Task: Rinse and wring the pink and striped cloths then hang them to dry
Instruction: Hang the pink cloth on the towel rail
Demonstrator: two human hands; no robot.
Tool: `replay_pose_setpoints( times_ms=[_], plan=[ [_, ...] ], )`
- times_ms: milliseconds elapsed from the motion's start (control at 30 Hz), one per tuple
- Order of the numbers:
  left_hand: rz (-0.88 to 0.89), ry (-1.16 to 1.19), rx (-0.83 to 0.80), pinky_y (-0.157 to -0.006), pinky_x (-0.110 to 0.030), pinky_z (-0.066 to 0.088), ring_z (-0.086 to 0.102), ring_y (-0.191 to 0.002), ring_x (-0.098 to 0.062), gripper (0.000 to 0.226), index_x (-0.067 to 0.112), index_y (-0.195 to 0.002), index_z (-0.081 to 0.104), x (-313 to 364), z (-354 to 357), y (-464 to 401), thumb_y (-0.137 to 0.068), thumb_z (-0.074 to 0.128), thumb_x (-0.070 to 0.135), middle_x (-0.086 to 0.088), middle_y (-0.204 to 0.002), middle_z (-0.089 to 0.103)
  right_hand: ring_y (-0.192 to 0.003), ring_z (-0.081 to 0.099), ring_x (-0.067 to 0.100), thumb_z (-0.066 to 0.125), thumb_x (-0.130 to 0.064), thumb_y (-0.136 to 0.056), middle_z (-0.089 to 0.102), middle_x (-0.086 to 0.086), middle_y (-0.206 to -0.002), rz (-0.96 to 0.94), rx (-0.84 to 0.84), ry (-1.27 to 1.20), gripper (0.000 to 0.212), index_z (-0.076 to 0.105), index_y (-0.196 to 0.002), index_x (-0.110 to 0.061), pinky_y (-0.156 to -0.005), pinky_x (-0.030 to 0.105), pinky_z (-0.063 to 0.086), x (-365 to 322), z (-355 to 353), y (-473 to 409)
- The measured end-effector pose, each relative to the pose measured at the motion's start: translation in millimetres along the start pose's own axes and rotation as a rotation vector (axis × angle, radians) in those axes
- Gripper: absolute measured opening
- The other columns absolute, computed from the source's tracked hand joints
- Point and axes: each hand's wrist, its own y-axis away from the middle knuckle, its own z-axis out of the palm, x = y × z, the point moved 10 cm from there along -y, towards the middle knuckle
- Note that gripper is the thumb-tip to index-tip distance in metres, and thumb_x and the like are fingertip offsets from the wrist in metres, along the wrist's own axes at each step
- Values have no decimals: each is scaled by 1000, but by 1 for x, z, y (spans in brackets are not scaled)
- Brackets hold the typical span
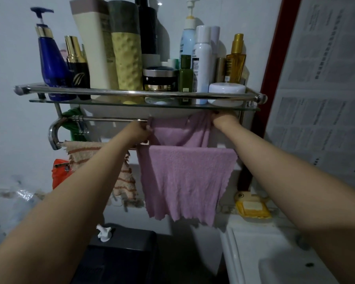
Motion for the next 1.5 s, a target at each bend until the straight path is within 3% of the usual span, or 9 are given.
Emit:
replay_pose_setpoints(
  times_ms=[200,333,433,533,867,1000,1100,1333,1500],
  plan=[
    [-163,798,65,-60,-30,52,59,-69,-20,23,9,-87,57,-12,-12,7,-99,47,25,-7,-78,59,-111,54,31,41,-43,-93,55,10,-121,30,122,116,37,51,-119,-18,-85,38,43,2,2,8],
    [-151,932,60,-64,-31,53,57,-79,-18,10,13,-103,58,-23,-15,-1,-93,56,14,-5,-86,57,-91,56,25,44,-32,-96,59,8,-106,-250,312,354,23,57,-105,-15,-76,35,44,-18,-15,41],
    [-66,924,97,-59,-28,50,55,-76,-17,22,17,-104,59,-22,-24,-4,-92,50,1,-4,-84,57,-84,61,27,37,-45,-98,64,8,-92,-267,133,505,43,64,-94,-12,-73,34,46,-16,7,54],
    [-52,935,178,-61,-28,48,52,-73,-16,25,16,-113,59,-22,-28,-3,-96,46,3,-4,-81,56,-85,64,28,47,-45,-94,67,8,-93,-8,-145,48,40,65,-98,-10,-81,42,53,8,33,50],
    [-91,822,353,-62,-29,46,52,-71,-18,16,17,-94,63,-30,-43,-10,-95,50,8,-3,-78,58,-99,64,21,63,-14,-87,69,4,-103,238,-24,-1170,11,63,-96,-20,-92,36,52,15,6,43],
    [-84,478,338,-85,-41,54,62,-92,-31,15,10,-97,63,-26,-53,-21,-94,53,21,-17,-99,66,-91,61,21,56,-15,-90,66,4,-97,204,147,-794,11,63,-98,-11,-79,32,51,21,-8,42],
    [-81,11,319,-74,-35,50,63,-86,-33,28,7,-89,62,-18,-59,-20,-94,51,33,-20,-95,66,-87,51,19,50,-12,-93,57,5,-91,30,186,-308,13,63,-96,-10,-76,30,41,6,-18,42],
    [-125,-473,454,-72,-37,43,59,-102,-36,48,7,-111,60,-4,-73,1,-94,47,50,-19,-109,62,-111,55,28,50,-11,-93,60,8,-117,-91,119,-53,23,64,-111,-13,-87,27,40,-6,-23,47],
    [261,-645,485,-88,-43,43,49,-110,-37,45,6,-117,59,38,-28,30,-99,39,41,-21,-115,58,-126,43,27,30,-40,-101,51,9,-133,-491,35,400,43,48,-132,-16,-108,44,26,-33,11,94]
  ],
)
